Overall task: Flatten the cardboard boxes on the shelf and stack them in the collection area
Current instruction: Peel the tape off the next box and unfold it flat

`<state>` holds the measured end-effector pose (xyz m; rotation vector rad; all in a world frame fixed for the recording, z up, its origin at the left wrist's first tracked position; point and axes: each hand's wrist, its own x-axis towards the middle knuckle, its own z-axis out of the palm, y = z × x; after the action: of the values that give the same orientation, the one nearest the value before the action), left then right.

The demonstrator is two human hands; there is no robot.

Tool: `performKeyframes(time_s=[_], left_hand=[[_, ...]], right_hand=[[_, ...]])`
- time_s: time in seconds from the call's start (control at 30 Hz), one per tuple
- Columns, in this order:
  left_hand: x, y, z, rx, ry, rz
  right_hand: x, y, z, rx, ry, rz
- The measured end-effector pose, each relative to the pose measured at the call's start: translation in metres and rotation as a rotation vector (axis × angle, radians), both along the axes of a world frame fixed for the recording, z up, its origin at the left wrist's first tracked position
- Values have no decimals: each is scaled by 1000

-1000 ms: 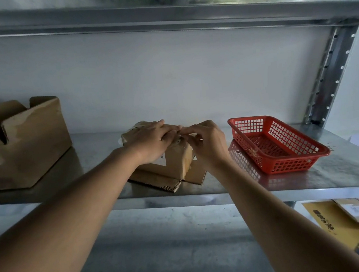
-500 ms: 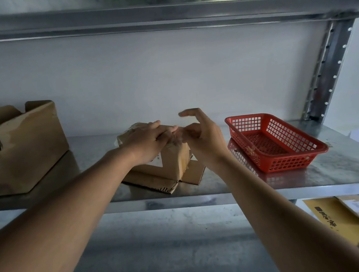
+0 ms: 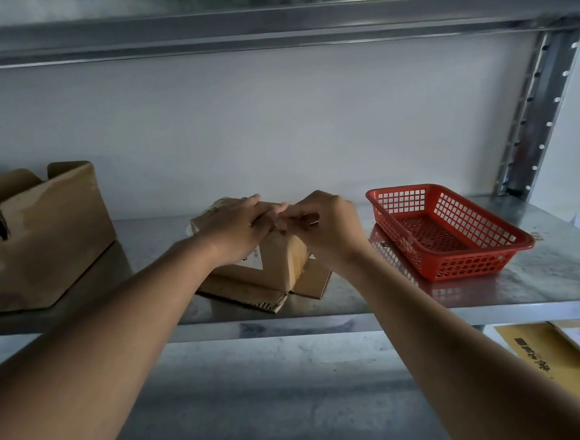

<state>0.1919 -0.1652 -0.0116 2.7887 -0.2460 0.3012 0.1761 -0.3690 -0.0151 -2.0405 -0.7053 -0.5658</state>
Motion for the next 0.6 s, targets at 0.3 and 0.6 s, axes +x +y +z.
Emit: performKeyframes(time_s=[0.3, 0.6], left_hand=[[-3, 0, 1, 8, 14, 7], [-7, -3, 6, -12, 58, 3]], right_hand=[[1, -2, -2, 82, 141, 74], [-1, 6, -6, -118, -174, -79]])
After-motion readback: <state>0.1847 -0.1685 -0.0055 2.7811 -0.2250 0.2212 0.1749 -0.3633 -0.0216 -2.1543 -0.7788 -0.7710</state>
